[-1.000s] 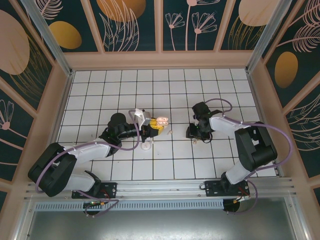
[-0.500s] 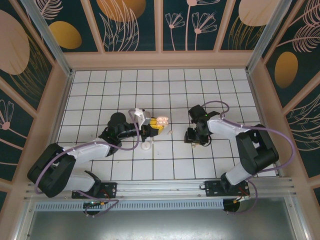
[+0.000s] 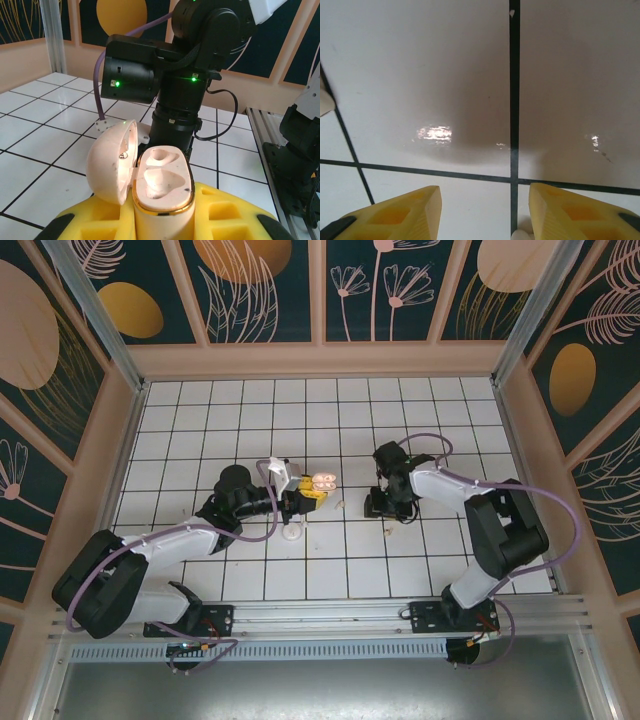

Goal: Insert wireless bluetooth earbuds into charging case

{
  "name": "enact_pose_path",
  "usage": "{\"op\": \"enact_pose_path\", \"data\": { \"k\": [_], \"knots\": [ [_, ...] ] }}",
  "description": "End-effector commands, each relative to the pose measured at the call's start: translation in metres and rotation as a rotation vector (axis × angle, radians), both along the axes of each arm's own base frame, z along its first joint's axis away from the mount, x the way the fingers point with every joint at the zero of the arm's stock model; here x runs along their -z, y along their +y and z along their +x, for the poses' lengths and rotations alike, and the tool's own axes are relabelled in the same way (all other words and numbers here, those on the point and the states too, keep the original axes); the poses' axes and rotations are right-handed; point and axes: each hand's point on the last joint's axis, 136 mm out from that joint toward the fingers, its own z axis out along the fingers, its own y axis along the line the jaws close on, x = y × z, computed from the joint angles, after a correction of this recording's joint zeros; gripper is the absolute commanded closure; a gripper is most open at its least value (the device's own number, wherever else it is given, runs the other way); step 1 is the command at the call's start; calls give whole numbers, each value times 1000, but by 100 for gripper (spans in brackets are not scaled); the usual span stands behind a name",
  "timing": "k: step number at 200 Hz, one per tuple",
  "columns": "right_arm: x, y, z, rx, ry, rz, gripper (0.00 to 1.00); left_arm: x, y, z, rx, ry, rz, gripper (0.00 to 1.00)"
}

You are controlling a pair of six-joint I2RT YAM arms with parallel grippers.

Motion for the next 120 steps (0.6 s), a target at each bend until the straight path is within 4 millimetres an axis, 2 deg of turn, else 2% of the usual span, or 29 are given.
{"op": "enact_pose_path", "data": {
  "k": [1,120],
  "knots": [
    [4,-4,-3,-2,12,-15,50,-14,-1,1,-1,-53,-13,81],
    [12,-16,-48,26,119,-54,50,-12,-1,1,-2,-52,-7,81]
  ]
}}
